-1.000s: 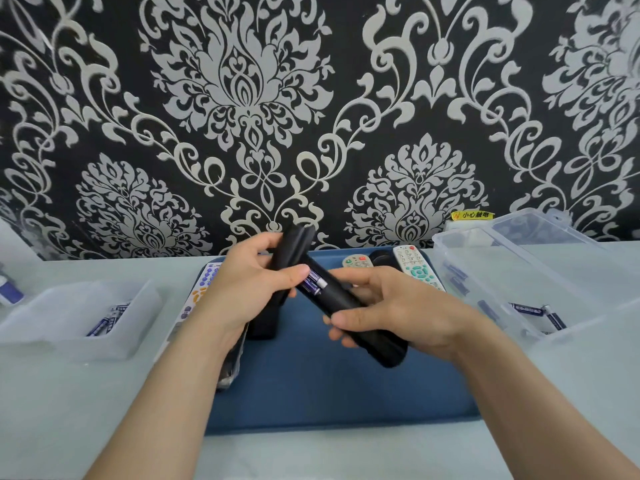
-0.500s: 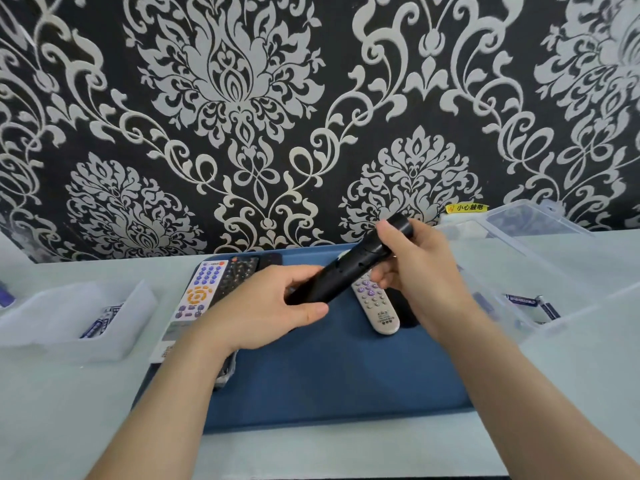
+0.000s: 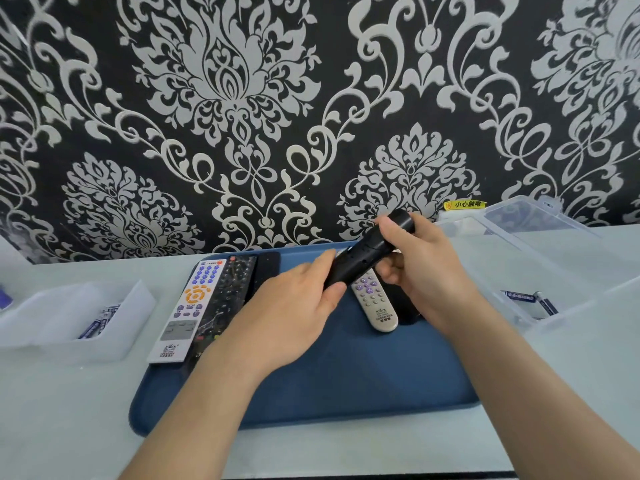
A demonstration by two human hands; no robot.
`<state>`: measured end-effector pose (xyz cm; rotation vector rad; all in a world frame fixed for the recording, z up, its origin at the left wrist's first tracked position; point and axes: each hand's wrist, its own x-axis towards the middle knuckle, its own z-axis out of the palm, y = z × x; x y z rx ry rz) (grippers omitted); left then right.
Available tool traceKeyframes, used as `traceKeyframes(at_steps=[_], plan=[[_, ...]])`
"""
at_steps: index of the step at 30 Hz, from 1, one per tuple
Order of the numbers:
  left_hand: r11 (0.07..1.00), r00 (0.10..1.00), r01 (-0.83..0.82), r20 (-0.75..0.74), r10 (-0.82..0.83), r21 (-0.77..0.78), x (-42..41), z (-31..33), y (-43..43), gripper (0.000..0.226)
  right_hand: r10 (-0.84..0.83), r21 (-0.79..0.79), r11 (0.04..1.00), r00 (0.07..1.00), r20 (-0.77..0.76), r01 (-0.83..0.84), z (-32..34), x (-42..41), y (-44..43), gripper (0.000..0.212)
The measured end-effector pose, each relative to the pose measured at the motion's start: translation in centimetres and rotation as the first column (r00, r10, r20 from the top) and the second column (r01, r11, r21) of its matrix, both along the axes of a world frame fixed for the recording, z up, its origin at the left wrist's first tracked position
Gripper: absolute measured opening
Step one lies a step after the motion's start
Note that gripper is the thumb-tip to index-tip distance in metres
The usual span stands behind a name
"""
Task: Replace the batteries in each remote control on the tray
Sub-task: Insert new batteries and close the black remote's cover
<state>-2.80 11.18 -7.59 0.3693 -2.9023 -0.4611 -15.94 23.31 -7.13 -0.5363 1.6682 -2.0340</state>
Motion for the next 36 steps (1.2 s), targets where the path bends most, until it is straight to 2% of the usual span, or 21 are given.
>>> traceKeyframes(at_steps=[3,10,14,19,23,26,29,31,34,36], plan=[[0.999,0.999,0.011,-0.036,-0.009,0.044,-0.1,-0.1,0.2,0.045,0.006,-0.020,1.000,1.000,0.010,-0.006,0.1,-0.1,0.2,0.011],[0.999,0.977,0.036,-0.208,-0.035,0.000,-0.1,0.5,1.8,0.051,0.081,-0.141,0.988,0.990,0.118,-0.064,0.7,-0.3,0.4,0.008],[0.999,0.975,0.046,-0.218,-0.041,0.019,-0.3,0.4,1.9,0.051,0.151,-0.140,0.981,0.983,0.107,-0.136,0.7,0.2,0.2,0.011],[0.967,0.982,0.051,-0.187,-0.003,0.249,-0.5,-0.1,1.6,0.047,0.188,-0.136,0.976,0.975,0.122,-0.171,0.6,0.5,0.2,0.019],[0.954,0.981,0.045,-0.192,0.013,0.296,-0.7,-0.1,1.8,0.049,0.214,-0.166,0.969,0.962,0.171,-0.186,0.4,0.7,-0.2,0.029],[0.925,0.968,0.086,-0.252,0.011,0.370,-0.7,0.2,2.2,0.049,0.208,-0.183,0.967,0.965,0.162,-0.178,0.6,0.6,-0.2,0.028],[0.881,0.949,0.133,-0.315,0.020,0.455,-0.3,0.9,1.7,0.045,0.134,-0.217,0.972,0.970,0.202,-0.089,0.7,0.3,0.0,0.027],[0.851,0.958,0.180,-0.285,-0.038,0.493,0.0,1.5,1.1,0.047,0.070,-0.243,0.970,0.960,0.270,-0.002,0.7,-0.2,0.1,0.025],[0.826,0.970,0.240,-0.165,-0.179,0.510,0.6,2.1,0.8,0.066,0.017,-0.270,0.959,0.932,0.362,0.088,0.7,-0.9,0.4,0.018],[0.797,0.968,0.243,-0.092,-0.232,0.553,1.0,2.3,0.8,0.069,-0.011,-0.242,0.965,0.941,0.338,0.098,0.6,-1.1,0.6,0.010]])
